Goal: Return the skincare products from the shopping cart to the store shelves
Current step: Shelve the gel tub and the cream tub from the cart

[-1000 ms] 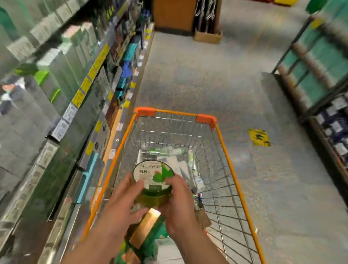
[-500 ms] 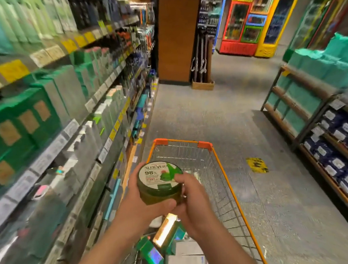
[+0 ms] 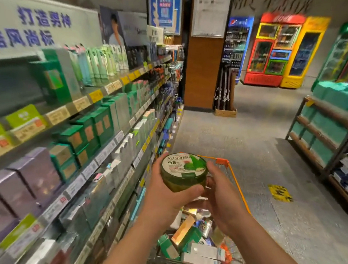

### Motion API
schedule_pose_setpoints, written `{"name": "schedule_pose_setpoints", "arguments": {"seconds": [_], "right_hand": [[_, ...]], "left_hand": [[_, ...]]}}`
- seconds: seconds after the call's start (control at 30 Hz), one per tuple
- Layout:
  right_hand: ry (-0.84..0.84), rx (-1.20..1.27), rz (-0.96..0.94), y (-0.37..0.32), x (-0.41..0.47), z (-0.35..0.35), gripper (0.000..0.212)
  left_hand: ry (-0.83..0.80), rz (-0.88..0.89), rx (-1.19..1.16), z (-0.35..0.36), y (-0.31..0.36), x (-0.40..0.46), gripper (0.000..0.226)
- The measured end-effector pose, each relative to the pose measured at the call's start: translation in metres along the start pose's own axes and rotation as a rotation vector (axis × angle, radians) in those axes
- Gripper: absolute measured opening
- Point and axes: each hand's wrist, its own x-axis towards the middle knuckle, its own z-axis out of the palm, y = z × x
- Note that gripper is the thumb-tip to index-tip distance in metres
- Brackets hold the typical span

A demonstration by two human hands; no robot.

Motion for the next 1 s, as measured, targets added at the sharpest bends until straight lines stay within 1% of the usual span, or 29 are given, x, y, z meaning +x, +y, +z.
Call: {"name": "schedule_pose_setpoints", "arguments": {"seconds": [0.1, 0.23, 0.37, 0.4, 0.5, 0.53, 0.67, 0.73, 0.83, 1.0], "right_hand": [[-0.012, -0.046, -0.049, -0.009, -0.014, 0.002, 0.043], [-0.107, -0.072, -0.091, -0.022, -0.039, -0.001, 0.041], [-0.240, -0.093, -0.145, -0.029, -0.062, -0.001, 0.028], [-0.288, -0.085, -0.172, -0.029, -0.067, 0.001, 0.030], [-0.427, -0.066, -0.218, -0.025, -0.081, 0.015, 0.058], [-0.476, -0.068, -0.226, -0.022, -0.086, 0.021, 0.062], [-0.644, -0.100, -0.262, -0.005, -0.107, 0.055, 0.067], [-0.717, -0.097, -0.263, 0.003, -0.121, 0.076, 0.069], [-0.814, -0.083, -0.276, 0.013, -0.145, 0.109, 0.061], [-0.949, -0.088, -0.284, 0.019, -0.186, 0.166, 0.051]], "left_hand": [[0.034, 0.026, -0.034, 0.002, 0.018, -0.016, 0.114], [0.121, 0.057, -0.064, 0.008, 0.045, -0.048, 0.110], [0.206, 0.106, -0.080, 0.009, 0.069, -0.090, 0.105], [0.222, 0.113, -0.082, 0.007, 0.075, -0.101, 0.102], [0.296, 0.135, -0.054, -0.001, 0.089, -0.135, 0.101], [0.327, 0.144, -0.034, -0.006, 0.094, -0.147, 0.102], [0.467, 0.164, 0.036, -0.032, 0.115, -0.195, 0.110], [0.531, 0.171, 0.076, -0.047, 0.125, -0.219, 0.109], [0.618, 0.188, 0.104, -0.067, 0.139, -0.251, 0.101], [0.741, 0.246, 0.095, -0.105, 0.162, -0.301, 0.109]]}}
